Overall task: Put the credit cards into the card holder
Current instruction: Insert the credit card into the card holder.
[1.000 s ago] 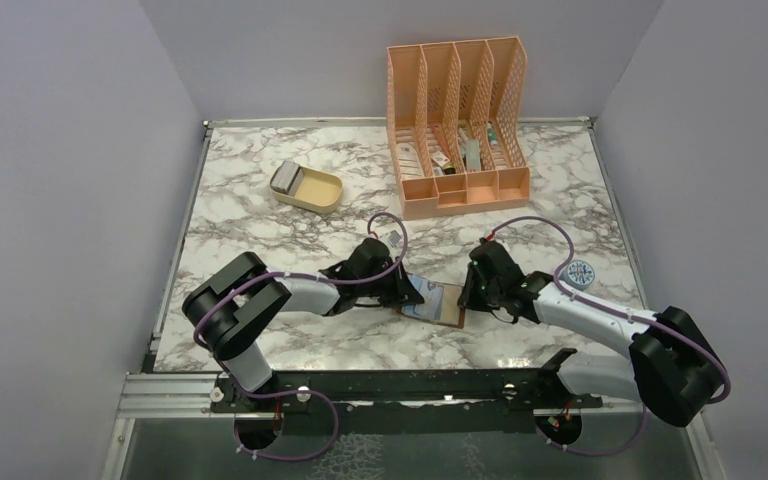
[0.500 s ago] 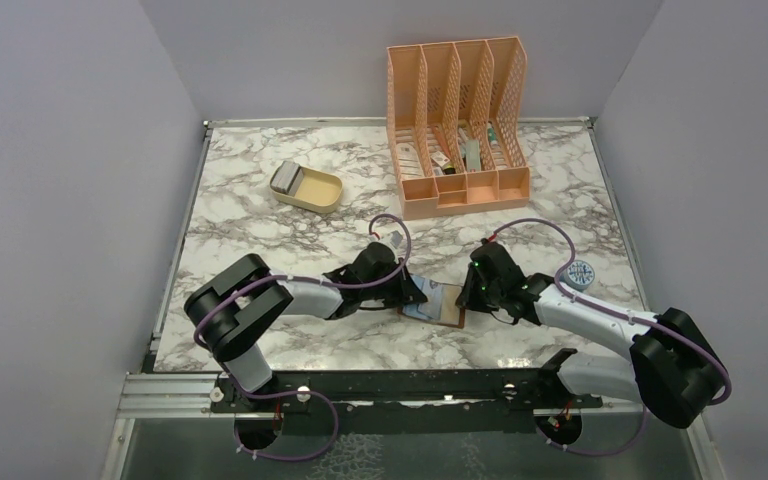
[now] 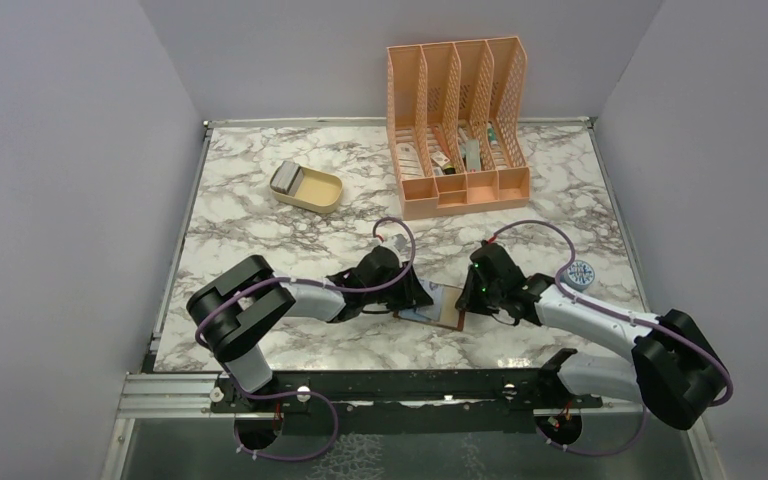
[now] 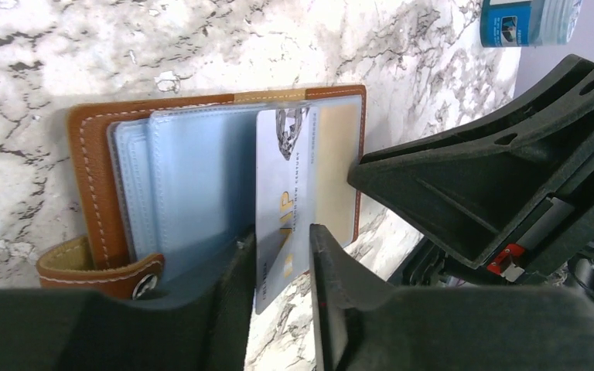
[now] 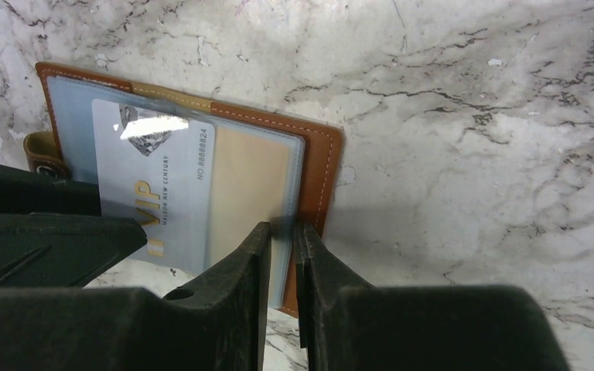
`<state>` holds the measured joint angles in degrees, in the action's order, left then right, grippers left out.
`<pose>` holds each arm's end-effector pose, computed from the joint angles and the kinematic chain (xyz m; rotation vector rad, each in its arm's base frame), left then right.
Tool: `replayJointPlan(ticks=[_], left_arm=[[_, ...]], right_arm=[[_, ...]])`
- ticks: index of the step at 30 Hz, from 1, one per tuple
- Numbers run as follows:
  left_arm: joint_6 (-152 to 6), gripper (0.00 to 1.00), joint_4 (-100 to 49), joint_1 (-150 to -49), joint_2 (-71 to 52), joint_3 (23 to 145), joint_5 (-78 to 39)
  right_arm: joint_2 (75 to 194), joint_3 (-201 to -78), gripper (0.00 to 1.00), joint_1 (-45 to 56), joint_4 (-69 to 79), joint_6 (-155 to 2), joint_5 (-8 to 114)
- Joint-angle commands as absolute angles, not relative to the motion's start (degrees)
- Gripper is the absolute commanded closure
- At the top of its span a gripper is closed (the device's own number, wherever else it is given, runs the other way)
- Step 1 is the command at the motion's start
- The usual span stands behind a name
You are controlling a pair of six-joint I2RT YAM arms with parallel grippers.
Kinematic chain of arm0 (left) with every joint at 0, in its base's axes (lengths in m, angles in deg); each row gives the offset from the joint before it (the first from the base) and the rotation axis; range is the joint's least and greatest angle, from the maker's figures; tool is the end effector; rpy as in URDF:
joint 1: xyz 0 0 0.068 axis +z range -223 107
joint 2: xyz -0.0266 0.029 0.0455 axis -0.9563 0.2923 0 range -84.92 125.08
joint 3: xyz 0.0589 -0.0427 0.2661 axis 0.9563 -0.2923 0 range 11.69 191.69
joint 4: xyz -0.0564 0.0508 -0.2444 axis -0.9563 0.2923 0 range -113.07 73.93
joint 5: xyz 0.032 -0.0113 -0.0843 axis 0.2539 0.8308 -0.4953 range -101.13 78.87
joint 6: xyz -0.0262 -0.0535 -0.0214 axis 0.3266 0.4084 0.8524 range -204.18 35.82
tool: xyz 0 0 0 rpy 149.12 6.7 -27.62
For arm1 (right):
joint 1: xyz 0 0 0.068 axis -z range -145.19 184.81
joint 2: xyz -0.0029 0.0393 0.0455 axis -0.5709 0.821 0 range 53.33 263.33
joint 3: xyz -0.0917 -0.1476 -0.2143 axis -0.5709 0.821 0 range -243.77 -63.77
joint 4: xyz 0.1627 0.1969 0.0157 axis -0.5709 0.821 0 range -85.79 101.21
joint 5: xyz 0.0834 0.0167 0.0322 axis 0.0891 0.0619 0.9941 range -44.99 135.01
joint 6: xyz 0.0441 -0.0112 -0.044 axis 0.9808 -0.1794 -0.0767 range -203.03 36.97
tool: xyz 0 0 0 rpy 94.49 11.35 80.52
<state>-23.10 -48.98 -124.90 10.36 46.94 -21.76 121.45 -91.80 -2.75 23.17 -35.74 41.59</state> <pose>0.1884 -0.2548 0.1340 -0.0765 2.4751 -1.2206 0.1643 0.1227 0.1482 0.2483 2.6580 0.4398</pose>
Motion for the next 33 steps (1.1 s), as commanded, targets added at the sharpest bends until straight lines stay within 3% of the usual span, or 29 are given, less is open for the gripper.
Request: replayJointPlan(ticks=[1,21,33], left_arm=[[-25.0,0.65,-47.6,-125.5,10.2,48.5,-20.6],[-29.2,0.60,-37.0,-126.1,7.0,51.1,-14.0],[-29.1,0.65,-37.4,-127.8,9.9,53.3,-15.3]], right_arm=[[118.7,-93.6,0.82,-3.1,27.2,-35.8,40.7],[118.9,-90.6,0.84,-3.1,24.4,-35.8,42.9],[119.0,-89.7,0.85,-3.2,23.4,-35.4,43.3]])
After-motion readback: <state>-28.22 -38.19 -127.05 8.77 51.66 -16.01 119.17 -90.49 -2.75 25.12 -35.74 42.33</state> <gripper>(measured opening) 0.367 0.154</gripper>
